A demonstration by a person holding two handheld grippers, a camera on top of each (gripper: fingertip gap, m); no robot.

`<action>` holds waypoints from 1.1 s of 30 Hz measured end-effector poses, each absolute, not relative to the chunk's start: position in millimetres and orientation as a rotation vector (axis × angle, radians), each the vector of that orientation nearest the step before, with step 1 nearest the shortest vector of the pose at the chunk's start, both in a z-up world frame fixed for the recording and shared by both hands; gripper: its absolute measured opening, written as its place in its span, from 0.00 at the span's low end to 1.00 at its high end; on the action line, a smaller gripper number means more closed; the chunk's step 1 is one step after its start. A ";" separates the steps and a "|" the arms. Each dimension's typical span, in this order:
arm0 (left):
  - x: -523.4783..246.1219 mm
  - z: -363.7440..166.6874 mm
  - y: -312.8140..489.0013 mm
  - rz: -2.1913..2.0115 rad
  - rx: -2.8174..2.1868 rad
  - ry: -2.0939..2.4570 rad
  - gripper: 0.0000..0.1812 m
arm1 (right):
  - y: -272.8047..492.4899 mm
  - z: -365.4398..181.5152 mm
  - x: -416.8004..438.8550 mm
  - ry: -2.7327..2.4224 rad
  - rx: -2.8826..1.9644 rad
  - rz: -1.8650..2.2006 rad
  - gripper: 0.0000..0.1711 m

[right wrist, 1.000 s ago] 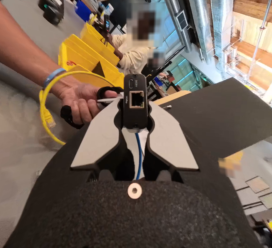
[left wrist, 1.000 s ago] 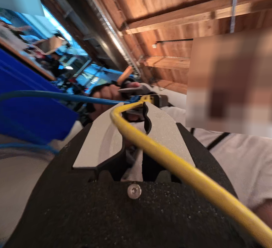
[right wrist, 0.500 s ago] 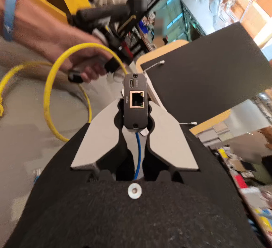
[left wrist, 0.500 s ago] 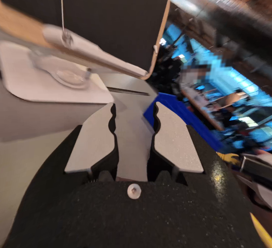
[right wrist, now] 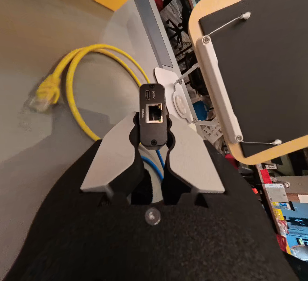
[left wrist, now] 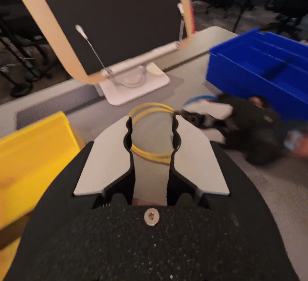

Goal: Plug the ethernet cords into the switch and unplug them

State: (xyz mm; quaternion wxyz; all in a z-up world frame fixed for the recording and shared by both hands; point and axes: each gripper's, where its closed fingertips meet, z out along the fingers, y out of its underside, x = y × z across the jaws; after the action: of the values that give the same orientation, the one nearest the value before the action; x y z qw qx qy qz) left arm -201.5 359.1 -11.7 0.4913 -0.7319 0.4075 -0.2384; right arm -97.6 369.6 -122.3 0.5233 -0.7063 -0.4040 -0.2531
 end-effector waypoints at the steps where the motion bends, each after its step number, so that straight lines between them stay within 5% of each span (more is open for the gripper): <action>1: -210.6 -21.4 335.3 -0.633 -1.785 0.986 0.25 | 373.8 -124.6 -95.6 -0.975 -1.678 -0.619 0.16; 11: -298.8 -124.0 199.5 -0.688 -1.849 0.729 0.24 | 378.9 -131.7 -95.5 -0.965 -1.507 -0.674 0.16; 30: -287.7 -125.5 192.5 -0.950 -1.834 1.014 0.25 | 376.9 -129.5 -97.2 -0.931 -1.521 -0.559 0.16; 33: -286.6 -116.8 158.8 -1.207 -1.813 1.244 0.18 | 376.3 -130.1 -98.2 -0.941 -1.515 -0.567 0.16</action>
State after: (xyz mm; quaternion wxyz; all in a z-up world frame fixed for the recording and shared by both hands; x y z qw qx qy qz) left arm -286.6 158.8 -116.8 0.3113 -0.6868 0.4714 -0.4573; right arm -98.2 376.3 -130.1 0.5930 -0.6518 -0.4050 -0.2439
